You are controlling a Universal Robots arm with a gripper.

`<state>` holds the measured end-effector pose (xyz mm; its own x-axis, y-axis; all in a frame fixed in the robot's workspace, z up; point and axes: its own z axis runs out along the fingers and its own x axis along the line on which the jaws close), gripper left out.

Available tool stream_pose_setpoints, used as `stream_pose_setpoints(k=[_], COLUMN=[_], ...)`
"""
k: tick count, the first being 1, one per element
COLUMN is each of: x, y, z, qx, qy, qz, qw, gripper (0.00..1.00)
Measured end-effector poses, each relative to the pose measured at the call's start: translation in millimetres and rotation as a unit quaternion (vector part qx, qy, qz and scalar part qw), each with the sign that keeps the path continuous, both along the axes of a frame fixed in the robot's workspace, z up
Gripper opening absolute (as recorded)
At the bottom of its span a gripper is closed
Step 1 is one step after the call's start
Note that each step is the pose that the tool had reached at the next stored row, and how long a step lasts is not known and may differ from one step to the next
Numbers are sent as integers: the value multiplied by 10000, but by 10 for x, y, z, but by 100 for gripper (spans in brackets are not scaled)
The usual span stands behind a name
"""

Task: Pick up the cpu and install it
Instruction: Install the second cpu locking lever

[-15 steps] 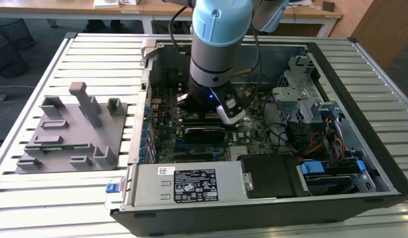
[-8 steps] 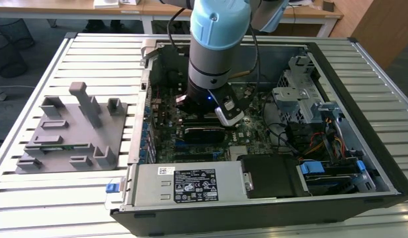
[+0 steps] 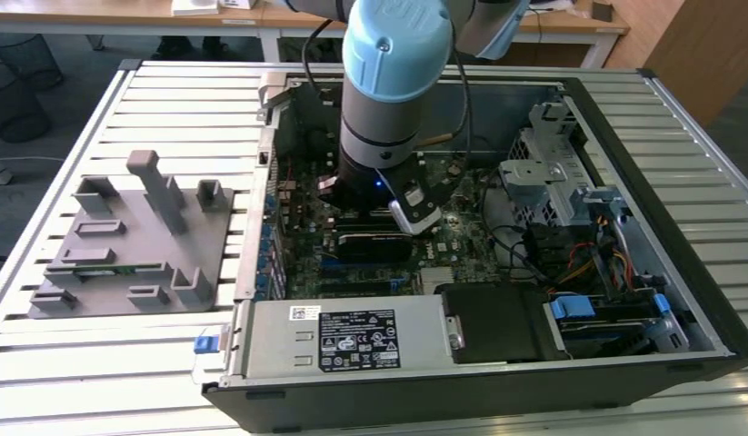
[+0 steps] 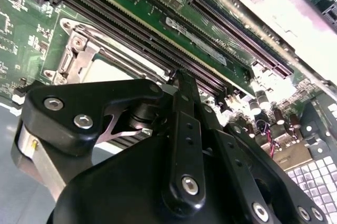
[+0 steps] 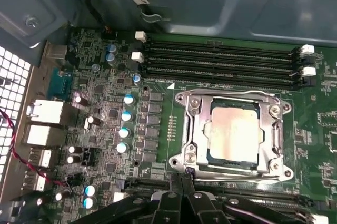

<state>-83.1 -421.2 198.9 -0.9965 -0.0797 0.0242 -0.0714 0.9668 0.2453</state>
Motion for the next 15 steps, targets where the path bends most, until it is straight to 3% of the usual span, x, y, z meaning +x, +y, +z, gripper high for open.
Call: stream_pose_setpoints(k=[7, 12, 15], x=[-31, -34, -40], y=[-1, 0, 0], z=[-59, -74, -85], qx=[98, 194, 220], qy=[1, 0, 0], qz=[1, 0, 0], qw=[10000, 9998, 9998], gripper=[11, 11, 11])
